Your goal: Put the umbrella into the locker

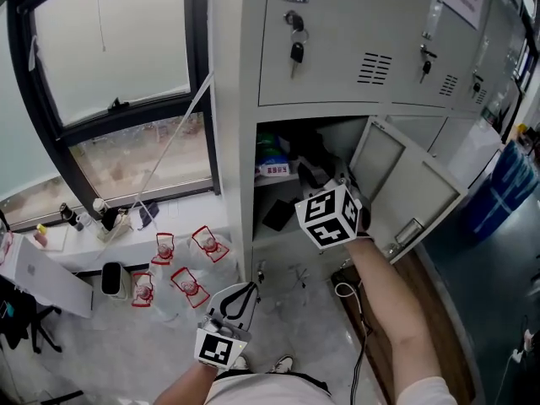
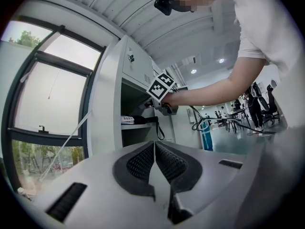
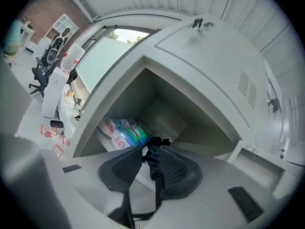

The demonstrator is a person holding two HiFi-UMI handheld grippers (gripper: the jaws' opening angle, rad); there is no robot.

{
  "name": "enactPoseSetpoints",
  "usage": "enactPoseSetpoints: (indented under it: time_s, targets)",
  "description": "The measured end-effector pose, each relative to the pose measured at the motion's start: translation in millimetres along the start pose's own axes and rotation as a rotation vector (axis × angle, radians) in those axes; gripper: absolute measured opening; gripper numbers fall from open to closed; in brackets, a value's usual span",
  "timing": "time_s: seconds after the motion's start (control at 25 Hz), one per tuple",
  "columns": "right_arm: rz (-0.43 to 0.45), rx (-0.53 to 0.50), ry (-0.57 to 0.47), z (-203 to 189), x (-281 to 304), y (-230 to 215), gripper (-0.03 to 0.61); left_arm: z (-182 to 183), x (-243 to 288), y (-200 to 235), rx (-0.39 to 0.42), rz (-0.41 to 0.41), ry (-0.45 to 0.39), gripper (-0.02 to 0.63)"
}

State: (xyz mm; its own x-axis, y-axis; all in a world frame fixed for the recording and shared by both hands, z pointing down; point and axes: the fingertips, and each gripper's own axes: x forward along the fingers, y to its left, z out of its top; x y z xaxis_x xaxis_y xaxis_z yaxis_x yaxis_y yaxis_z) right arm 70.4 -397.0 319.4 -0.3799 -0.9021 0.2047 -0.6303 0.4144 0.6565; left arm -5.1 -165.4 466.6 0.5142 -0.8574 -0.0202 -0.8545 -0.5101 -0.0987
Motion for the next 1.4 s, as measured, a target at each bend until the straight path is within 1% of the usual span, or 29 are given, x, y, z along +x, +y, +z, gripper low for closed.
enactPoseSetpoints:
  time_s: [0.08,0.16,0.24,0.44,0.56,0.68,0.88,1.04,1.12,1.4]
  targets:
    - [-0.02,-0.01,-0.013,-2,-12,-1,0.102,1,-1,3,0.003,0.005,-0.001,0.029]
    - [-0.038,-0.018,-0.041,-4,-24,0,0.041,0,-2,6,0.007,0.009,0.003,0.029]
    - [-0.051,-0.032,-0.065,-5,-36,3,0.019,0,-1,8,0.016,0.007,0.006,0.029]
    - [-0.053,-0.051,-0.088,-12,-64,11,0.017,10,7,5,0.038,-0.017,-0.013,0.029]
    - [-0.037,0.003,-0.119,-16,-82,16,0.017,15,11,1,0.05,-0.035,-0.022,0.029]
    - [-0.055,0.035,-0.14,-19,-96,15,0.017,17,11,0,0.059,-0.043,-0.026,0.029]
    - [-0.088,0.15,-0.176,-27,-120,5,0.017,19,9,4,0.059,-0.037,-0.028,0.029]
    - [-0.1,0.182,-0.2,-30,-140,4,0.017,21,5,10,0.062,-0.025,-0.033,0.029]
    - [-0.103,0.19,-0.202,-34,-150,5,0.017,22,3,11,0.049,-0.021,-0.036,0.029]
    - [-0.12,0.248,-0.201,-56,-183,12,0.017,33,0,18,0.029,-0.01,-0.056,0.029]
